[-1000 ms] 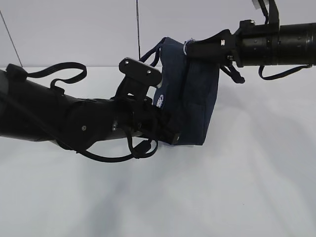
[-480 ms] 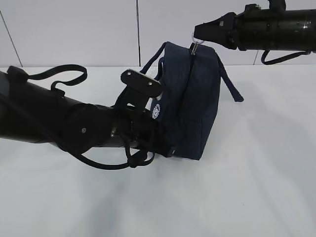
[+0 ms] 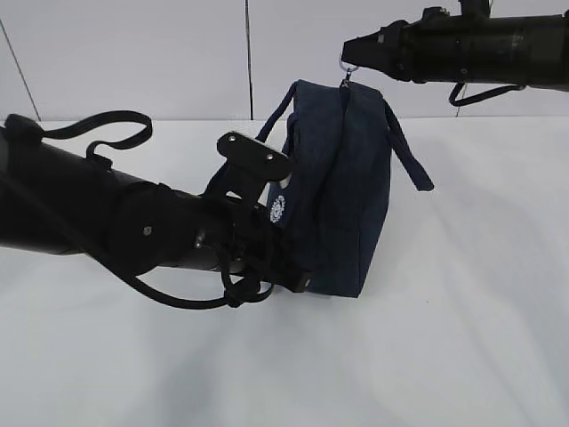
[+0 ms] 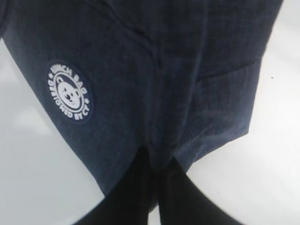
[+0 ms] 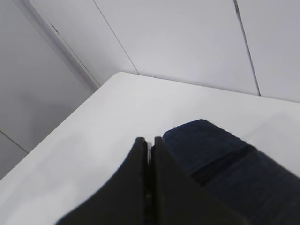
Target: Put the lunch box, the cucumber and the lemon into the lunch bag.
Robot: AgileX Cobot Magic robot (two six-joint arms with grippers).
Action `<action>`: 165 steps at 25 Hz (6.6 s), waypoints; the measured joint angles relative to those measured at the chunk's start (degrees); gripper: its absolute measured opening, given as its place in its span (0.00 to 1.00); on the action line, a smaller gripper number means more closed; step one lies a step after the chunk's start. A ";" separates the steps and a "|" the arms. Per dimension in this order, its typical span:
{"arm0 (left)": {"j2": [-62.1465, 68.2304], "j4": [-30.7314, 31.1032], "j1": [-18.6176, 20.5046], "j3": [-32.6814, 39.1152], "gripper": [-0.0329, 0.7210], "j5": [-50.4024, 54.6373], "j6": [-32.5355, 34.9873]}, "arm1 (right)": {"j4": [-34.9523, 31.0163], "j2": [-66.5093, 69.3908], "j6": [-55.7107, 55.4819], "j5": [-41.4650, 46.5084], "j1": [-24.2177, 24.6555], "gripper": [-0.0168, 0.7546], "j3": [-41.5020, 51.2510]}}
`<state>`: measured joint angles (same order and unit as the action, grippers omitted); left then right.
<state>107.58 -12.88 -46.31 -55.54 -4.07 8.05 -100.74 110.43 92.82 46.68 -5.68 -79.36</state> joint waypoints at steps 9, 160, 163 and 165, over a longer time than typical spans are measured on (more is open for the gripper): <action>-0.47 0.10 0.00 0.00 0.04 4.67 0.00 | -0.12 7.71 0.00 -3.94 0.00 0.03 -8.66; 6.00 -12.41 12.72 -71.28 0.03 75.68 -3.88 | -1.22 21.16 -5.15 5.91 1.33 0.03 -26.08; 6.00 -12.29 12.72 -71.28 0.03 75.68 -3.88 | -1.59 21.16 -5.15 5.91 1.33 0.06 -26.08; 6.00 -12.29 12.72 -71.28 0.03 75.77 -3.78 | -1.66 21.16 -5.15 5.64 1.33 0.10 -26.08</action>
<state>113.58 -25.17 -33.59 -126.82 71.70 4.27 -102.40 131.58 87.66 52.32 -4.36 -105.44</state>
